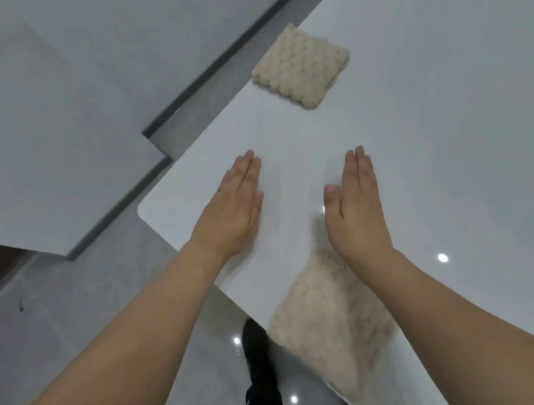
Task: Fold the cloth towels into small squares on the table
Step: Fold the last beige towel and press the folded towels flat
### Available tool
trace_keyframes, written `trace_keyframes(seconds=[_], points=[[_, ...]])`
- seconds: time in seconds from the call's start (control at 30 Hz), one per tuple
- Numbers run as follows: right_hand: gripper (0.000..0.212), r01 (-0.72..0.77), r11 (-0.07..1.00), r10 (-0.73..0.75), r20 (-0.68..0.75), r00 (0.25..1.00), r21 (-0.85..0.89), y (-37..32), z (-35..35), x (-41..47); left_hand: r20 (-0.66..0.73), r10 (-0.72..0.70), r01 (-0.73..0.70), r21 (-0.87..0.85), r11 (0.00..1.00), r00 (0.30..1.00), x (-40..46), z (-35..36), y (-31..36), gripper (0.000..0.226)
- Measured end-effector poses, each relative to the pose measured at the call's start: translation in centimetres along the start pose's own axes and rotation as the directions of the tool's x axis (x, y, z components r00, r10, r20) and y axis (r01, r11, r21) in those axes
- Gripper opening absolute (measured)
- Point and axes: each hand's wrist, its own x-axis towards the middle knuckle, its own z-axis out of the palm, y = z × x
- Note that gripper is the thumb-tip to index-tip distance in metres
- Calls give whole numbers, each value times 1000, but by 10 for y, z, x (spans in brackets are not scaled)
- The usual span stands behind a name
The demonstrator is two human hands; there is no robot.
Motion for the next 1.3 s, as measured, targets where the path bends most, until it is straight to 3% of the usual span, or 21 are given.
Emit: trace_keyframes(seconds=[0.2,0.43,0.63,0.93,1.07,1.3], points=[[58,-83,989,93,-74,993,126,-30,28,47,-63,47,-53,-89,995,997,54,-16,-42,54],[57,-147,967,184,-173,968,206,-21,21,95,-22,98,-100,-189,977,995,116,-26,-53,54],[57,-122,946,199,-239,950,301,-20,25,157,-73,88,-108,-346,932,993,196,-36,-56,52],[59,-61,954,164,-343,925,293,-21,43,245,46,118,-89,-405,910,992,305,-39,-74,55],[58,-66,977,139,-372,918,204,-22,46,261,99,222,-164,-409,898,970,325,-33,-64,51],[60,-244,945,179,-282,943,-216,-13,50,273,200,284,-202,-353,914,938,339,-8,-75,54]])
